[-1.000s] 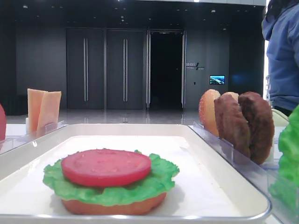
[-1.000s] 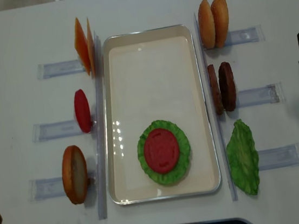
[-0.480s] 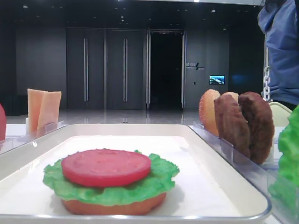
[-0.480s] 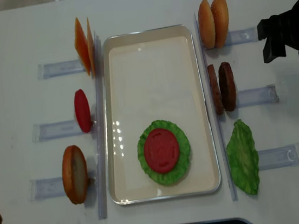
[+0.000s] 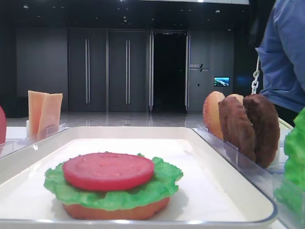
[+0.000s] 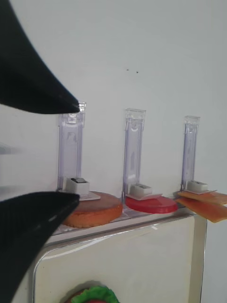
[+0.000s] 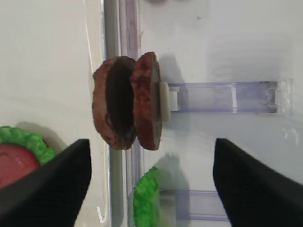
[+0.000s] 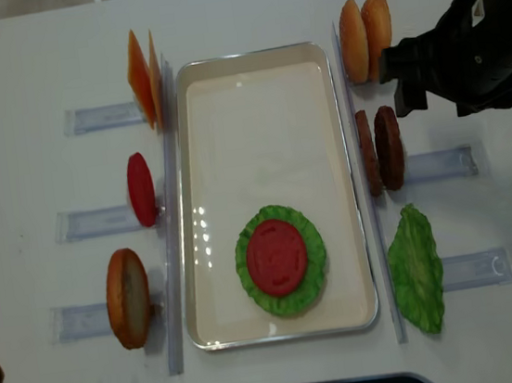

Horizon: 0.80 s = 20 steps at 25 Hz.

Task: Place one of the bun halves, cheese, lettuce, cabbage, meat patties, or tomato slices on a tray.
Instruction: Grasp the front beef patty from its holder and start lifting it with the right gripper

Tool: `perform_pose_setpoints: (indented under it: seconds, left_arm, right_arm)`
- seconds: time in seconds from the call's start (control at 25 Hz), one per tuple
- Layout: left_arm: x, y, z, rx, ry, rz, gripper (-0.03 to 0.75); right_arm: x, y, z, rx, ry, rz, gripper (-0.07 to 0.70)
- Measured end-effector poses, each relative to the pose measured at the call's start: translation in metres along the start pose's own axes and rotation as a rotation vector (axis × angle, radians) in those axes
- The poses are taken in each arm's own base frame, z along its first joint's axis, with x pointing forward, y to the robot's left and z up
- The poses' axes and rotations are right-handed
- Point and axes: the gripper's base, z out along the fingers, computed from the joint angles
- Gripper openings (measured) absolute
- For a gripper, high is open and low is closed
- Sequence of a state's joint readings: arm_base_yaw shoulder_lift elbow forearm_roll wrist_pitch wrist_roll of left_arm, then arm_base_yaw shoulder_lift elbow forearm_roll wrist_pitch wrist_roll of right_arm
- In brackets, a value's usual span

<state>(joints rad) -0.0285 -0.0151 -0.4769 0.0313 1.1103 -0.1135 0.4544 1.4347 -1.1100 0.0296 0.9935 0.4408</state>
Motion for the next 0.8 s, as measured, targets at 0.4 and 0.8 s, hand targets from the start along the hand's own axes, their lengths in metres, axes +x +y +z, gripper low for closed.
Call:
perform_pose_setpoints:
  seconds: [0.4, 0.8]
  left_arm:
    - [0.0, 0.0, 0.0, 0.0, 0.0, 0.0, 0.409]
    - [0.0, 0.0, 0.0, 0.0, 0.0, 0.0, 0.409]
  right_arm:
    - [-0.003, 0.05, 0.008, -0.024, 0.021, -0.06, 0.536]
    - [0.006, 0.074, 0.029, -0.001, 0.076, -0.092, 0.536]
